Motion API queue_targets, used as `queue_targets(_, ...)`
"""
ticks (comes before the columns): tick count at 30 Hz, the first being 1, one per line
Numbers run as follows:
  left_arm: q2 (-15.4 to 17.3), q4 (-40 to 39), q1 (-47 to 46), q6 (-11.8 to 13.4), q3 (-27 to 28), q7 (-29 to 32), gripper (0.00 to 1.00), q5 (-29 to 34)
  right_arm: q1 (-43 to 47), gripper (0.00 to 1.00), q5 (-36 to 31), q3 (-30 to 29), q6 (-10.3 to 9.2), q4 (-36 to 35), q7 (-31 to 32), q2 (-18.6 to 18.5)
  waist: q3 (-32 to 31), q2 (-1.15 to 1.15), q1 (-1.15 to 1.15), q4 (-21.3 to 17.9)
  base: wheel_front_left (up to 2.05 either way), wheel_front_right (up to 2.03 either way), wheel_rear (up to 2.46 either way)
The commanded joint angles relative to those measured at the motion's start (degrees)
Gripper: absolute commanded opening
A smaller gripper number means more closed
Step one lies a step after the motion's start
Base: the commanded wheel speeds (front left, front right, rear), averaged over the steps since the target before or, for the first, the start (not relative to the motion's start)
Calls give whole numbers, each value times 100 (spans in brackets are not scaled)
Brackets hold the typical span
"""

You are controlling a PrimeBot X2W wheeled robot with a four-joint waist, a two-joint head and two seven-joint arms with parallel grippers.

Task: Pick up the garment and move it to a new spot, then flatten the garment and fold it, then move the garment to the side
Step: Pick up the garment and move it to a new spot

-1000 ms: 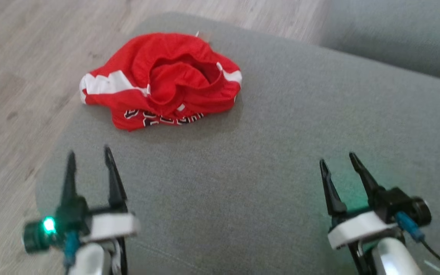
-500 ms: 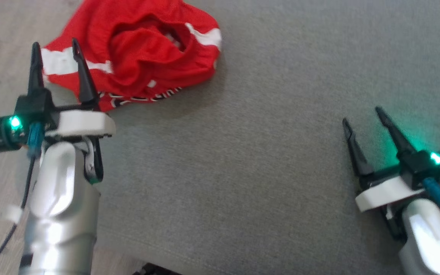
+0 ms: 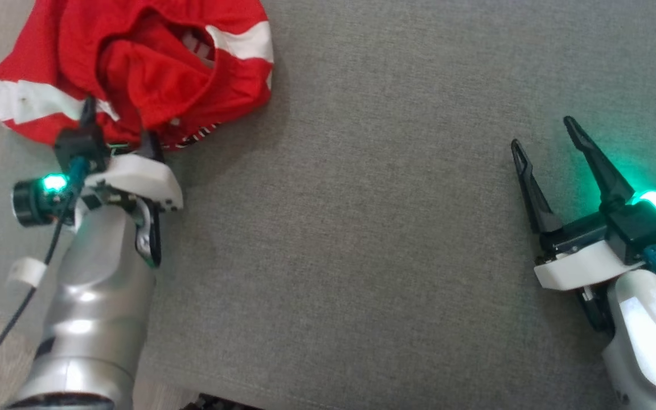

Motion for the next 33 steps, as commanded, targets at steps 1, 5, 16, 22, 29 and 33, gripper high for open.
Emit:
queue_targets(1, 296, -156, -175, 57, 172, -26, 40, -20, 142, 100, -60, 37, -4, 122, 22, -137, 37, 0, 1, -46, 0, 0, 0)
queue_targets(5, 303, -674, -135, 150, 124, -27, 0, 102, 175, 100, -69, 3, -4, 128, 22, -124, 7, 0, 1, -63, 0, 0, 0)
queue_targets(16, 720, -2888, -48, 11, -115, -29, 0, 519, 185, 100, 106, 263, -4, 251, 22, 471, -869, 0, 1, -513, 0, 0, 0)
queue_targets(22, 974, -3850, -354, -295, -524, 105, 0, 818, 310, 100, 273, 295, -4, 262, 22, 892, -1565, 0, 1, -1296, 0, 0, 0)
queue_targets(29, 877, -4758, -744, -660, -870, 933, 0, 748, 505, 100, 492, 294, -4, 121, 22, 1118, -2045, 0, 1, -2585, 0, 0, 0)
queue_targets(33, 654, -4942, -947, -887, -1059, 1318, 0, 430, 596, 100, 735, 375, -4, 29, 22, 1139, -2142, 0, 1, -3327, 0, 0, 0)
